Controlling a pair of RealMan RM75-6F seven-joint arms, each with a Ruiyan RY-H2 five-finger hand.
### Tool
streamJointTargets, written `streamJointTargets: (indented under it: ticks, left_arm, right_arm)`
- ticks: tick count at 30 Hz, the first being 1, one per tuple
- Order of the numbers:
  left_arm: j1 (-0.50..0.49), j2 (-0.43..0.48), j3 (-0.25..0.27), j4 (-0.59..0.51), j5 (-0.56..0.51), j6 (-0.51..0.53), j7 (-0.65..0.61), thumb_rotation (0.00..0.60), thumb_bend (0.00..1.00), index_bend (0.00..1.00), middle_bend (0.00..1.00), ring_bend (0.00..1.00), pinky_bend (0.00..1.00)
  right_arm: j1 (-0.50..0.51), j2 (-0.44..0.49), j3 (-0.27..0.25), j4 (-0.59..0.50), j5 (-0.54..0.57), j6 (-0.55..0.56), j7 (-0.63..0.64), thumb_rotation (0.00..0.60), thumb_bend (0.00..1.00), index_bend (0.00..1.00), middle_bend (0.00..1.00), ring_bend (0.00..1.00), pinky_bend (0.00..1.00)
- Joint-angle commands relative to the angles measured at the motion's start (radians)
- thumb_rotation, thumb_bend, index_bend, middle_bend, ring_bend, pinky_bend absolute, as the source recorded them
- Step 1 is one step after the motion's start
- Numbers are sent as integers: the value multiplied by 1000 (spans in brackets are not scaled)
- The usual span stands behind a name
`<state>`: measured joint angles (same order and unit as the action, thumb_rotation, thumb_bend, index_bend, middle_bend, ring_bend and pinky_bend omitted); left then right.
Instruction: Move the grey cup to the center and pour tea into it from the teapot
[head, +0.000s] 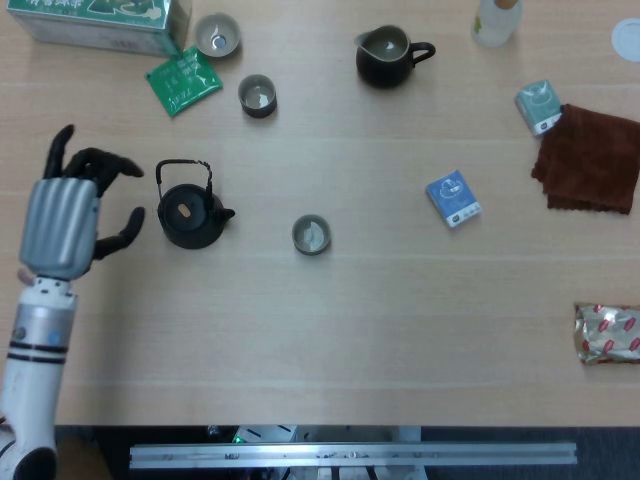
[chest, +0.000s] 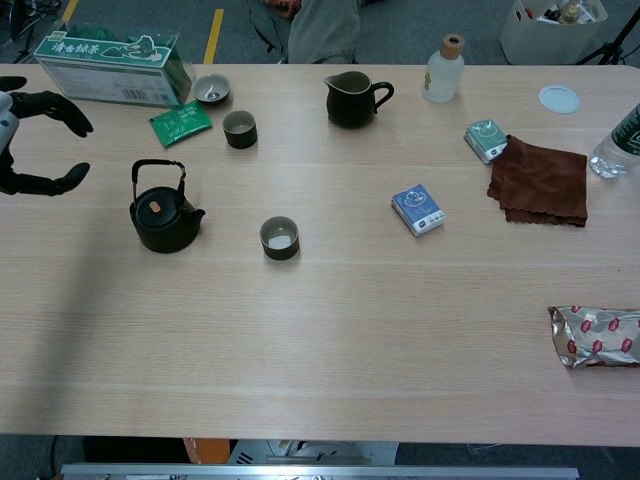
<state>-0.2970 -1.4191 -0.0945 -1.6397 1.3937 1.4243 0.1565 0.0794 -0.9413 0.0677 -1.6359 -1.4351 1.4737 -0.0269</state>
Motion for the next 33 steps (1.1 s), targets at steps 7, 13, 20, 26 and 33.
streamJointTargets:
  ticks: [7, 13, 20, 26, 33]
  left_arm:
    - [137, 77, 92, -31, 99, 166, 42, 600, 303, 398, 393, 266, 56]
    - [202, 97, 123, -39, 146, 244, 65, 600, 304, 399, 393, 266, 55]
    - [227, 151, 140, -78, 157, 234, 132, 600, 303, 398, 391, 266, 55]
    - [220, 160, 138, -101, 143, 180, 153, 600, 303, 398, 391, 265, 55]
    - [216, 153, 120, -102, 139, 158, 164, 600, 303, 398, 391, 266, 55]
  right_arm:
    - [-60, -58, -41, 56, -32, 52, 31, 600, 353, 195, 210, 41, 67]
    - [-88, -77, -47, 78, -36, 76, 56, 600, 353, 195, 210, 41, 67]
    - [-100, -91, -44, 91, -36, 85, 54, 600, 353, 195, 210, 41, 67]
    - [-92, -92, -41, 89, -48, 71, 47, 600, 353, 195, 210, 41, 67]
    - [-88, -90, -37, 82, -51, 62, 35, 600, 354, 195, 210, 41, 67]
